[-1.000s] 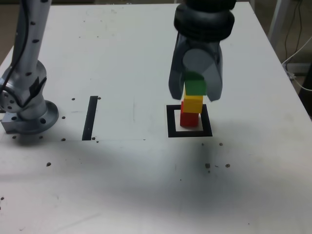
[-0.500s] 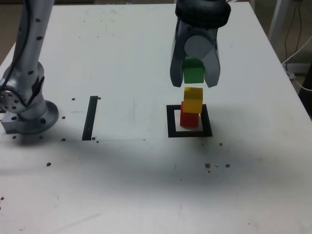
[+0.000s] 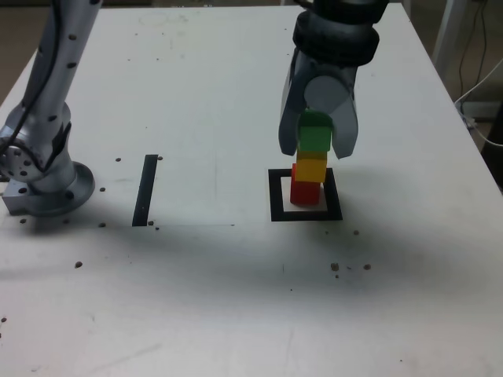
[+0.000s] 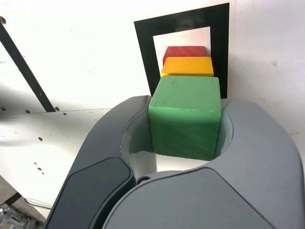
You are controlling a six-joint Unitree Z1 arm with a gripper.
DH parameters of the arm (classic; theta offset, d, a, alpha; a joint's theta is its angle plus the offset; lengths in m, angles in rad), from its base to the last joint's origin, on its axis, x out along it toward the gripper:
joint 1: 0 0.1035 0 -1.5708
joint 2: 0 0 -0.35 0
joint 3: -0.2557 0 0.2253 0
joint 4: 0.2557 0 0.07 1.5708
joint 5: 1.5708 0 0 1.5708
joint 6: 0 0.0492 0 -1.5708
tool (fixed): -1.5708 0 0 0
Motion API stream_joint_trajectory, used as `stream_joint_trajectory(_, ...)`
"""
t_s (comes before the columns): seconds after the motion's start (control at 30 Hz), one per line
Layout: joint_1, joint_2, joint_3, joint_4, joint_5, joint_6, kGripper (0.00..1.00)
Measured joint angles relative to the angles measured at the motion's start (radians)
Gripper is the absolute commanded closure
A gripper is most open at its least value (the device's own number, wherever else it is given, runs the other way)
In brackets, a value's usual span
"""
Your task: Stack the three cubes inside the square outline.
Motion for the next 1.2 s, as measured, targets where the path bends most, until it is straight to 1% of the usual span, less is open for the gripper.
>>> stream_joint_trajectory(0.57, 0.004, 0.005, 0.013, 0.000, -0.004, 0.005, 0.73)
stream_joint_trajectory(0.6, 0.004, 0.005, 0.013, 0.000, -0.005, 0.007, 0.71)
stream_joint_trajectory(0.63, 0.004, 0.005, 0.013, 0.000, -0.006, 0.009, 0.66)
stream_joint_trajectory(0.7, 0.004, 0.006, 0.013, 0.000, -0.008, 0.015, 0.49)
stream_joint_trajectory(0.8, 0.004, 0.006, 0.016, -0.004, -0.013, 0.026, 0.18)
stream_joint_trajectory(0.83, 0.004, 0.006, 0.018, -0.004, -0.014, 0.029, 0.11)
stream_joint_trajectory(0.87, 0.004, 0.006, 0.020, -0.005, -0.015, 0.031, 0.06)
stream_joint_trajectory(0.93, 0.004, 0.006, 0.023, -0.006, -0.017, 0.033, 0.03)
stream_joint_trajectory(1.2, 0.004, 0.006, 0.032, -0.007, -0.019, 0.035, 0.02)
